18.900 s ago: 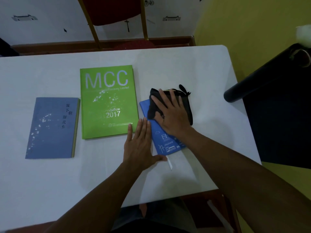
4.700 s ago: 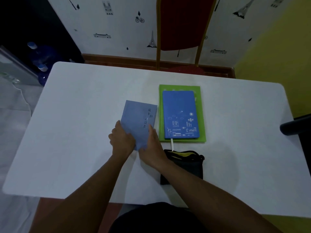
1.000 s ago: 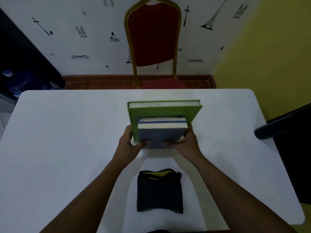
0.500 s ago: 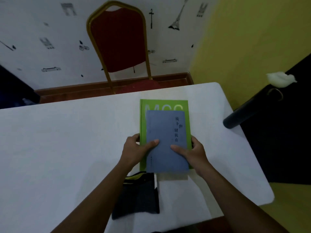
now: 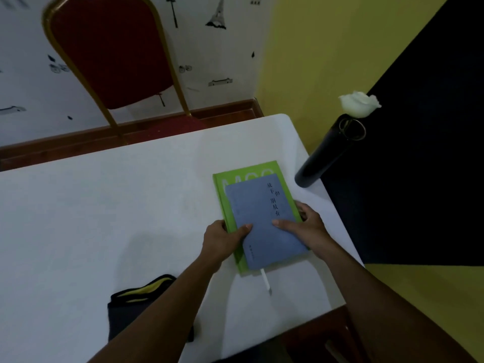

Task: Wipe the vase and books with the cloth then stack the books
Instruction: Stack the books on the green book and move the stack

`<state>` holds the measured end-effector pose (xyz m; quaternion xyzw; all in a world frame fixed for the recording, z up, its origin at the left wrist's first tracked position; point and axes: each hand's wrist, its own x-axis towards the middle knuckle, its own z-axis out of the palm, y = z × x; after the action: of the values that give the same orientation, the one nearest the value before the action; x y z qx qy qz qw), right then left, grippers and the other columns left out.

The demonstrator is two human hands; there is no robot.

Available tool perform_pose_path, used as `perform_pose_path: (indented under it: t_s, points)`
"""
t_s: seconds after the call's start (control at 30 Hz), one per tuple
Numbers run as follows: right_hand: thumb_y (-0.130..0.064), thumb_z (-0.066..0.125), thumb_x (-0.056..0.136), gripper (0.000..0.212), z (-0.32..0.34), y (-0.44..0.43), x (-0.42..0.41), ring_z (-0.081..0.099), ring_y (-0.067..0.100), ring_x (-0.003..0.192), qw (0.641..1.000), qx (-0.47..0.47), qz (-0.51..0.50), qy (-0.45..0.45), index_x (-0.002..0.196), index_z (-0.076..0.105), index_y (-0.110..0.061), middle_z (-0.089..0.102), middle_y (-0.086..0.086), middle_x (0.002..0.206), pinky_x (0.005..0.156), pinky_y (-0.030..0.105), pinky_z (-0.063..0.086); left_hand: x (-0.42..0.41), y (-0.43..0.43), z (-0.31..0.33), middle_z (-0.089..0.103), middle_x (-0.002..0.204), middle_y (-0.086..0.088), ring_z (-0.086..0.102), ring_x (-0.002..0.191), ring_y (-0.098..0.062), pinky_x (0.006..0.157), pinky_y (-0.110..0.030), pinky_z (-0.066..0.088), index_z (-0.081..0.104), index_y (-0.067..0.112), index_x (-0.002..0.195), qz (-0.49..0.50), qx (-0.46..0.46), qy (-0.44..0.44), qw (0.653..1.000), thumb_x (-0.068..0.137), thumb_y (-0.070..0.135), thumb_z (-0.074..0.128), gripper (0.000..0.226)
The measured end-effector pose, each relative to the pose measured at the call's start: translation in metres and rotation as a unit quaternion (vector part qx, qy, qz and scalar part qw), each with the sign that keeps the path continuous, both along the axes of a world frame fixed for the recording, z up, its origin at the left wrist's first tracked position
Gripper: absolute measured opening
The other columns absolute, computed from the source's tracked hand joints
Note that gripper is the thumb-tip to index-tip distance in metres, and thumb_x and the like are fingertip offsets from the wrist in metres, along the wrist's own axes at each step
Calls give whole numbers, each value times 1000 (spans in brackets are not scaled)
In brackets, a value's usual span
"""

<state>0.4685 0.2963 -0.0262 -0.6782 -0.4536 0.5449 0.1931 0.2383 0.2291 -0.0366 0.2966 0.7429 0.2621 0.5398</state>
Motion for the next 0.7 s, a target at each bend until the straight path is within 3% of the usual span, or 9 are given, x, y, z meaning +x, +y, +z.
perform_pose_path:
  t_s: [0.1, 0.2, 0.27, 0.37, 0.5, 0.7]
  points:
    - [-54, 98, 44, 87, -4, 21, 10, 71, 11, 102, 998, 0, 29, -47, 122, 64, -39, 66, -11, 121, 87, 42, 63, 16, 10, -6, 74, 109, -3, 70, 83, -10, 55, -16, 54, 71, 11, 115, 0, -2, 12, 1000, 78, 53, 80, 56]
    - [-67, 89, 39, 91, -9, 36, 16, 46, 12, 122, 986, -6, 88, -139, 122, 61, -43, 40, -7, 126, 101, 38, 52, 25, 15, -13, 64, 119, -10, 68, 98, -23, 78, -36, 64, 66, 12, 116, -15, -23, 42, 999, 64, 71, 71, 78]
    - [-72, 90, 37, 94, -14, 43, 20, 52, 10, 120, 983, -20, 115, -139, 122, 62, -42, 48, -9, 129, 98, 39, 55, 27, 16, -21, 62, 119, -11, 66, 102, -26, 85, -44, 62, 66, 16, 111, -30, -34, 59, 997, 58, 75, 66, 80]
    - [-73, 92, 37, 95, -25, 50, 25, 71, 11, 102, 982, -21, 137, -125, 121, 64, -37, 62, -5, 127, 83, 41, 64, 26, 21, -16, 63, 114, -12, 66, 100, -28, 84, -46, 62, 68, 14, 105, -45, -38, 83, 995, 69, 62, 73, 61]
    - [-67, 91, 42, 86, -23, 52, 21, 71, 14, 98, 981, -22, 129, -140, 117, 64, -35, 63, -3, 123, 81, 42, 64, 23, 33, -12, 63, 114, -12, 67, 98, -26, 83, -45, 62, 66, 12, 102, -69, -41, 107, 991, 81, 49, 78, 44]
    - [-70, 88, 42, 97, -22, 51, 20, 70, 17, 100, 979, -29, 130, -152, 128, 60, -34, 62, -2, 124, 83, 44, 63, 20, 35, -7, 69, 113, -14, 65, 105, -29, 85, -46, 61, 70, 8, 107, -83, -16, 115, 990, 83, 45, 77, 45]
